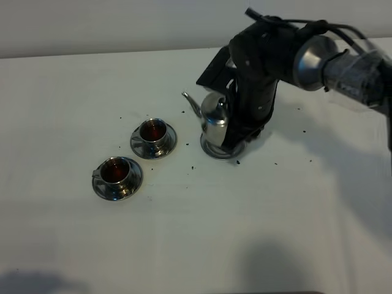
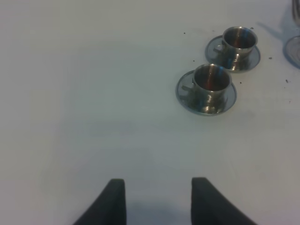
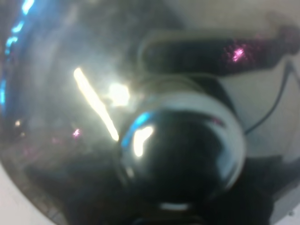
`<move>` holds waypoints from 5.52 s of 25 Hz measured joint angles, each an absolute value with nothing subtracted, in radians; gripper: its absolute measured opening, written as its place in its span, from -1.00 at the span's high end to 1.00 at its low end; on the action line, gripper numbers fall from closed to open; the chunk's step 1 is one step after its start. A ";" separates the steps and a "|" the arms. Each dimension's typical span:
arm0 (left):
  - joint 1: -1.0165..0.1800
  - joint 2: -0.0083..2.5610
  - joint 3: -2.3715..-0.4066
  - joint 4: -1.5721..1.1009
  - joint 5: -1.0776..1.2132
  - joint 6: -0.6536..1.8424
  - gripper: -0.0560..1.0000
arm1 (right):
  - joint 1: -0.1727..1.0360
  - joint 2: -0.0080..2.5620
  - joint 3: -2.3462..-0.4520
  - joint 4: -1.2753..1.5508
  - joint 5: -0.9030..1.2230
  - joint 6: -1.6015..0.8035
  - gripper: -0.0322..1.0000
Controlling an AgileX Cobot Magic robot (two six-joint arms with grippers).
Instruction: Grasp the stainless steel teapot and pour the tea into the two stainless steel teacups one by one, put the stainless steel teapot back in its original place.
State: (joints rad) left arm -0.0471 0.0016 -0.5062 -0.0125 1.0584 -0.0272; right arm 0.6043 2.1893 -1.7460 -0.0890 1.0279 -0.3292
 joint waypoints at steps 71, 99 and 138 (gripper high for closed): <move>-0.047 0.002 -0.506 -0.013 1.058 -0.028 0.20 | 0.576 2.175 -1.745 -0.044 1.204 -0.229 -0.18; -0.047 0.002 -0.506 -0.013 1.058 -0.027 0.20 | 0.576 0.812 -0.580 0.009 1.173 -0.116 -0.11; -0.047 0.002 -0.506 -0.013 1.058 -0.028 0.20 | -0.030 0.245 -0.497 0.000 1.071 -0.042 -0.11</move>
State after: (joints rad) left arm -0.0471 0.0016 -0.5062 -0.0125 1.0584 -0.0280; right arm -0.0300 0.2446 -0.4972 0.0000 1.0709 -0.0423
